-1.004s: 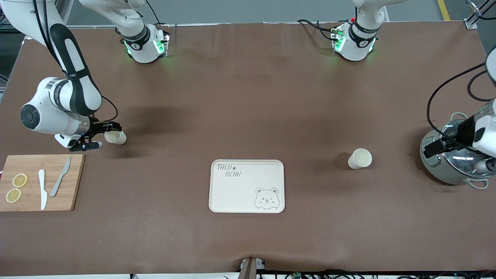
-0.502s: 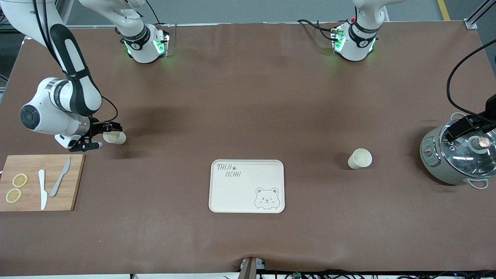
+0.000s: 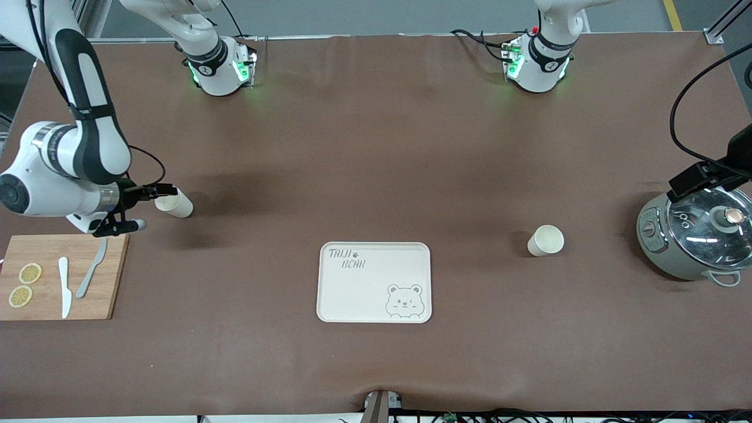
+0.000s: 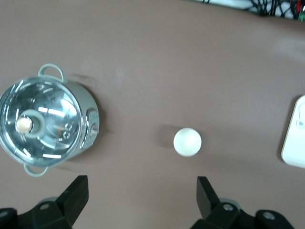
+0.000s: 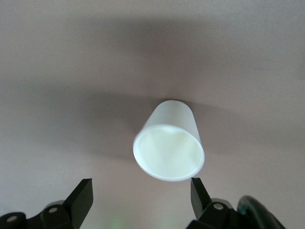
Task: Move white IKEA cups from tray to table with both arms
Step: 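Lower the cup with the right gripper while the left gripper withdraws, then open the right gripper and draw it back from the cup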
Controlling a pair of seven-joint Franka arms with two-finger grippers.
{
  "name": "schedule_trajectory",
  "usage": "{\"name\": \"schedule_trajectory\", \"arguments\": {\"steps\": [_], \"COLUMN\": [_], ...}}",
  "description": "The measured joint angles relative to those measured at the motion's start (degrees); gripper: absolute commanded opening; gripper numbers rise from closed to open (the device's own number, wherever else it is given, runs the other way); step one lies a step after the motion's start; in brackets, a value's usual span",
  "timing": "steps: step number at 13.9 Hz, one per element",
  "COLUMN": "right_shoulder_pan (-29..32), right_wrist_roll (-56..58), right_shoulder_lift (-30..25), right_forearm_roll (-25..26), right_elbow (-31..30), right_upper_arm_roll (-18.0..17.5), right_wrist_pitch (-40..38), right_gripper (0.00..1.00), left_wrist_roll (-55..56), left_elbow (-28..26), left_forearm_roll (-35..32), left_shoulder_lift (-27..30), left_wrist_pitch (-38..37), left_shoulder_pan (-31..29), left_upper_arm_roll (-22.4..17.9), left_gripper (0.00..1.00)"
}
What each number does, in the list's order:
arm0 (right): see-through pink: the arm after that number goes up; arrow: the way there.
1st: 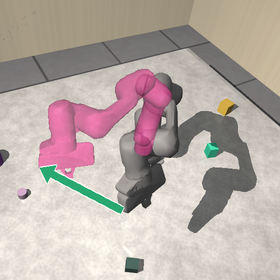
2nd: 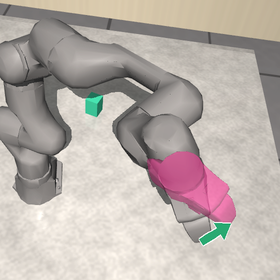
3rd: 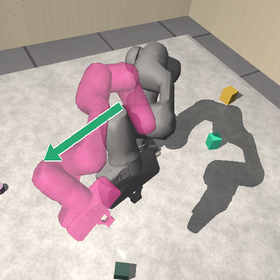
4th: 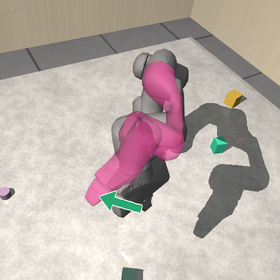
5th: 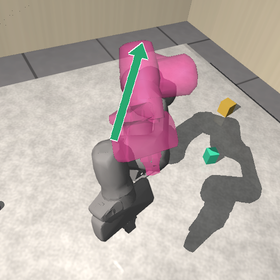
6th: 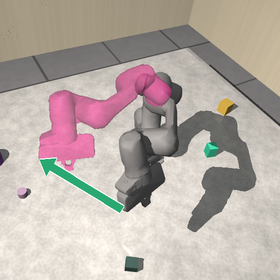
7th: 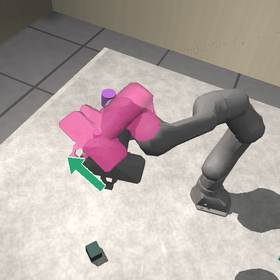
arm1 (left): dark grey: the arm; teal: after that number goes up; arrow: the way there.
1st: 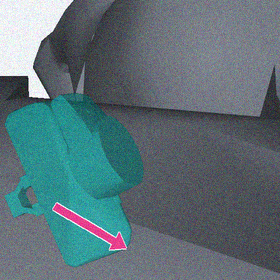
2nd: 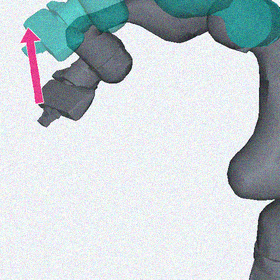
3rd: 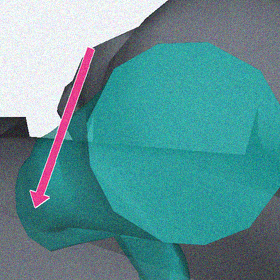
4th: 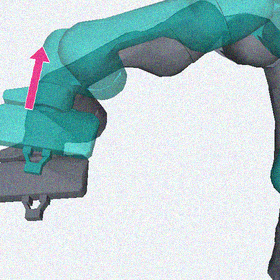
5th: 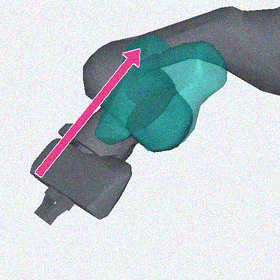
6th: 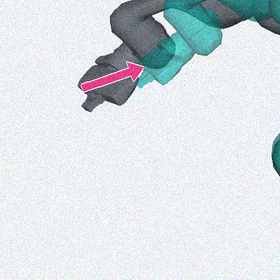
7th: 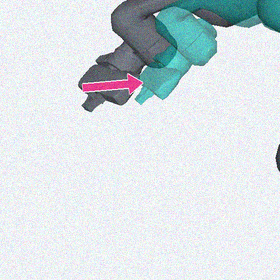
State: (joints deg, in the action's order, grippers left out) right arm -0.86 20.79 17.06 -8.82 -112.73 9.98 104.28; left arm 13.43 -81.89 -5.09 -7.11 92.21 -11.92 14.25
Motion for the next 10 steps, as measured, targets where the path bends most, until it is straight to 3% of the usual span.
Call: {"name": "schedule_trajectory", "arguments": {"steps": [6,8,10], "right_shoulder_pan": [0.16,0.13,-0.12], "right_wrist_roll": [-1.28,-2.45,-2.76], "right_shoulder_lift": [5.57,7.28,8.69], "right_forearm_roll": [0.0,0.0,0.0], "right_elbow": [13.98,16.6,17.71], "right_upper_arm_roll": [-0.02,-0.18,-0.45], "right_wrist_pitch": [-13.98,-15.44,-15.61], "right_gripper": [0.9,0.85,0.85], "left_wrist_roll": [-0.1,-0.1,-0.1], "left_elbow": [-0.02,-0.79,-1.3], "left_forearm_roll": [0.2,0.23,1.28], "left_shoulder_lift": [5.34,6.49,6.76], "left_wrist_pitch": [-9.26,-9.61,-9.39], "left_shoulder_pan": [0.02,0.05,-0.03], "left_upper_arm_roll": [0.91,2.02,2.2], "left_gripper": [1.0,1.0,1.0]}}
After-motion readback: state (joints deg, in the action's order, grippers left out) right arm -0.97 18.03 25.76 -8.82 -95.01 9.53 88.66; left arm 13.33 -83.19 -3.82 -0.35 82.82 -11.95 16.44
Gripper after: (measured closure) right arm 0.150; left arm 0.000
